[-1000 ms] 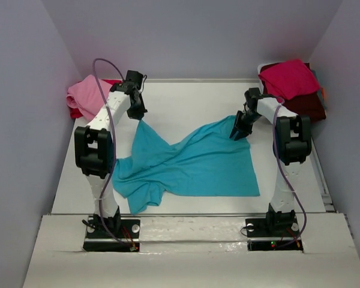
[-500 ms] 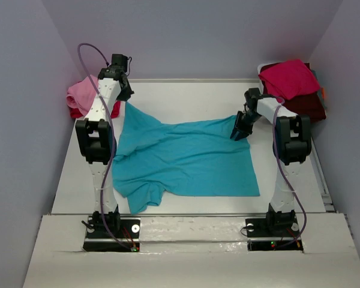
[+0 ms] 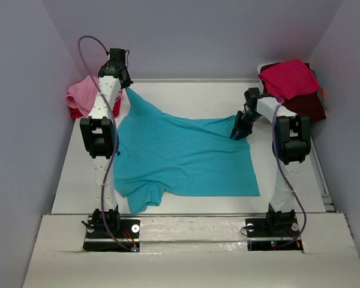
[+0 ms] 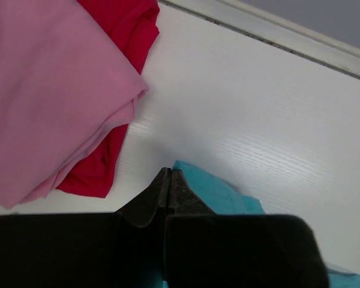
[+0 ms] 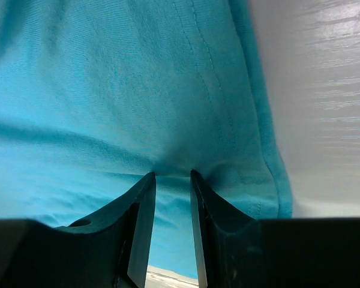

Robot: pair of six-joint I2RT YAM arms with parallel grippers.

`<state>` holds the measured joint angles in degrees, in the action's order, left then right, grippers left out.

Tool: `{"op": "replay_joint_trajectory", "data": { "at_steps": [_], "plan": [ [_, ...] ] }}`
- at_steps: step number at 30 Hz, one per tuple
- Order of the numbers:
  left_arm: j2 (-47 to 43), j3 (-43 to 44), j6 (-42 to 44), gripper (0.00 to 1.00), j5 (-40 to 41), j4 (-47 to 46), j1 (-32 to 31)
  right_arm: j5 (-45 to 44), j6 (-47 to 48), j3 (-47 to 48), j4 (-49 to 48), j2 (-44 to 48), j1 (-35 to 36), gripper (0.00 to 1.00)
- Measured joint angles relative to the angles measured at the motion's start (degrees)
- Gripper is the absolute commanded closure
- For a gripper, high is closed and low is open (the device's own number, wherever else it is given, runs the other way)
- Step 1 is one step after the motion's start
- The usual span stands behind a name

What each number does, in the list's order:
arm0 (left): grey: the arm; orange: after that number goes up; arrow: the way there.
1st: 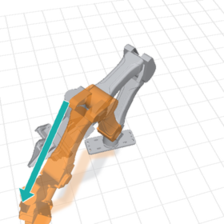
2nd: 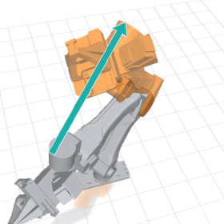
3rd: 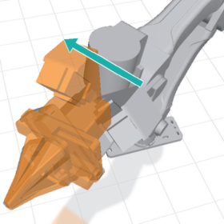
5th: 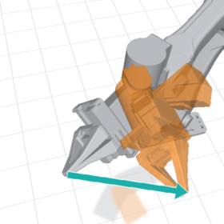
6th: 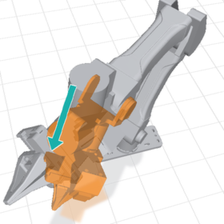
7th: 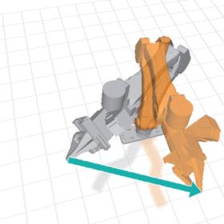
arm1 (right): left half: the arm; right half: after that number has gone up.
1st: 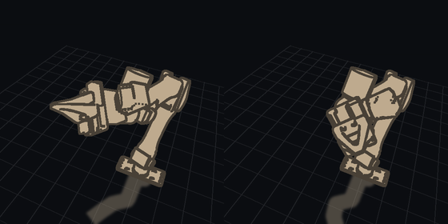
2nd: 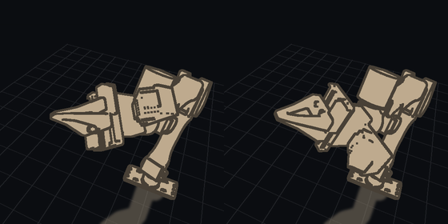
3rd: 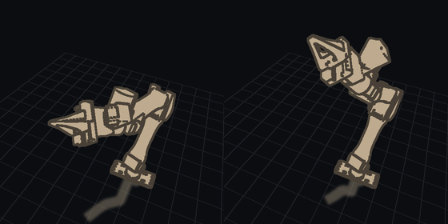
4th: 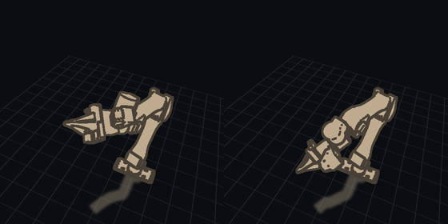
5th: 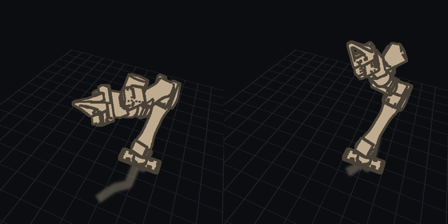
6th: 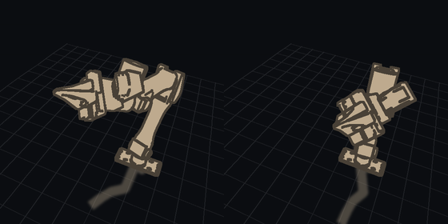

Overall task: Fold and stack the t-shirts
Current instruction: Flatten out the tshirt

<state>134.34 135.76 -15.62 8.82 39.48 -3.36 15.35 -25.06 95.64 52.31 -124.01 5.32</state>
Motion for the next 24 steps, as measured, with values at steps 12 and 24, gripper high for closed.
{"op": "replay_joint_trajectory", "data": {
  "at_steps": [12,24],
  "plan": [
    [4.8,0.9,0.1,0.33,-3.0,-4.4,1.8,-0.5,-0.3,0.2,0.2,-0.2,0.0,0.64],
    [0.3,-9.0,-2.5,0.13,-4.2,-5.6,2.5,-1.3,-1.4,0.8,0.1,-0.1,0.0,0.64]
  ]
}}
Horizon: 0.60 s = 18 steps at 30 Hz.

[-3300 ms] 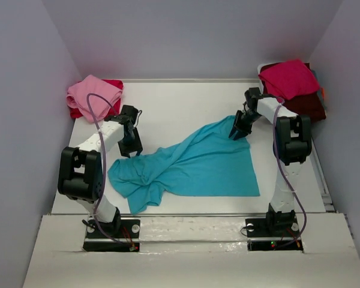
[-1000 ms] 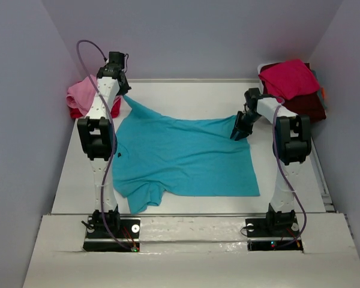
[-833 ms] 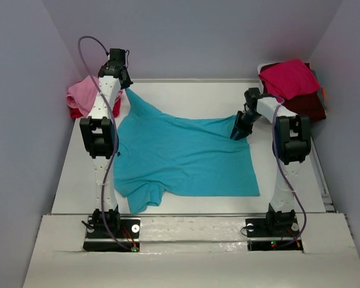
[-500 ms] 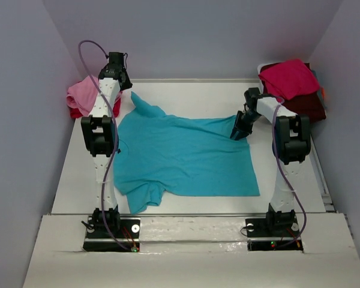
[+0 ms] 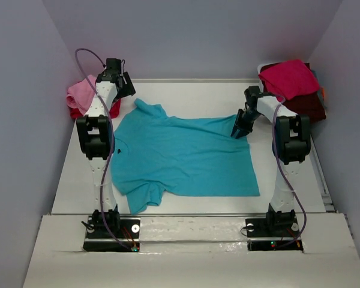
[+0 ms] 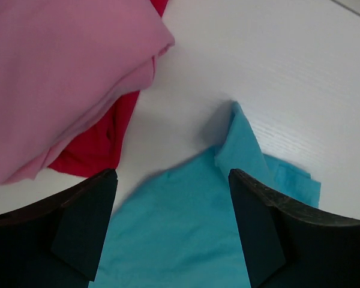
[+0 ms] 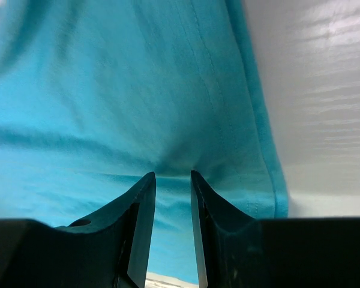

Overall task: Fold and stack the t-shirts
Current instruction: Flatten out the tshirt

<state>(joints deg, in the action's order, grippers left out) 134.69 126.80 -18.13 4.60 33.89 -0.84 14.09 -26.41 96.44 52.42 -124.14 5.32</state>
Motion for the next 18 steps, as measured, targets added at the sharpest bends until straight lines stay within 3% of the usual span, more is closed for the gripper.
{"op": "replay_joint_trajectory", "data": {
  "at_steps": [10,18],
  "plan": [
    [-18.2,-18.7,-2.0,0.14,-3.9,2.8,-2.9,-2.4,-2.2,11.4,-0.5,-0.7,0.0,0.65],
    [-23.9,-28.3,-3.0,0.14,-8.9,3.4,-3.2,-2.8,-3.4,24.1,-0.3,-8.8,0.0,0.65]
  ]
}}
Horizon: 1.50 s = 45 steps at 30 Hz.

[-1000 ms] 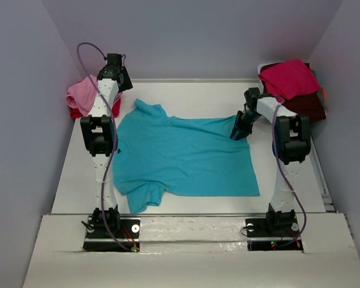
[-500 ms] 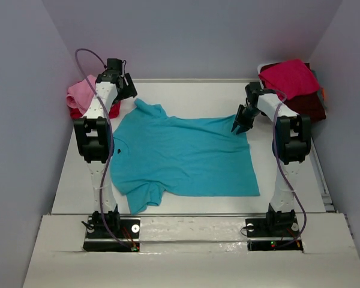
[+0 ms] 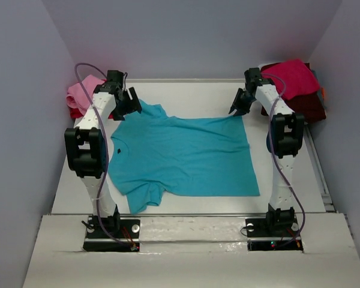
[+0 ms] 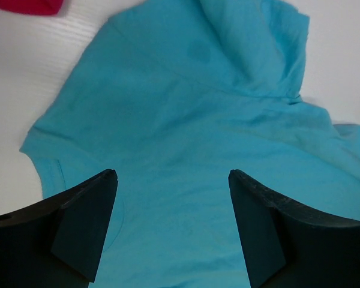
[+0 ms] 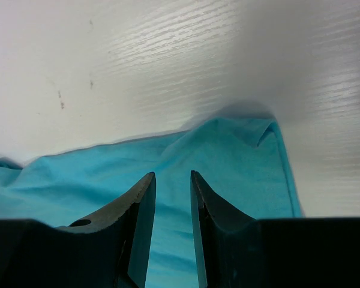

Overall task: Fold and stack the t-shirts
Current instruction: Flatten out the tshirt

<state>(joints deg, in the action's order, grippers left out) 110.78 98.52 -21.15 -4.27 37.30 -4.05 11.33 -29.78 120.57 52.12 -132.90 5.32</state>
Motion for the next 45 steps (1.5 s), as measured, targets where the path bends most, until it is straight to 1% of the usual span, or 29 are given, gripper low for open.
{"op": "replay_joint_trajectory", "data": {
  "at_steps": [5,9,24,35,45],
  "plan": [
    [-0.4,-6.1,-0.5,0.14,-2.0,0.3,0.0,0.0,-0.3,0.0,0.3,-2.2,0.0,0.65],
    [-0.4,-8.8,-1.1,0.14,-3.4,0.0,0.0,0.0,-0.3,-0.2,0.2,-2.9,0.0,0.65],
    [-0.3,-16.2,-3.5,0.14,-6.8,-3.3,0.0,0.0,-0.2,-0.5,0.2,-3.8,0.0,0.65],
    [0.6,-17.0,-4.3,0.13,-8.5,-4.7,0.0,0.0,-0.2,-0.5,0.2,-4.1,0.0,0.64],
    [-0.1,-22.8,-6.6,0.13,-14.0,-7.5,1.5,0.1,-0.3,2.1,0.3,-6.4,0.0,0.64]
  ]
}}
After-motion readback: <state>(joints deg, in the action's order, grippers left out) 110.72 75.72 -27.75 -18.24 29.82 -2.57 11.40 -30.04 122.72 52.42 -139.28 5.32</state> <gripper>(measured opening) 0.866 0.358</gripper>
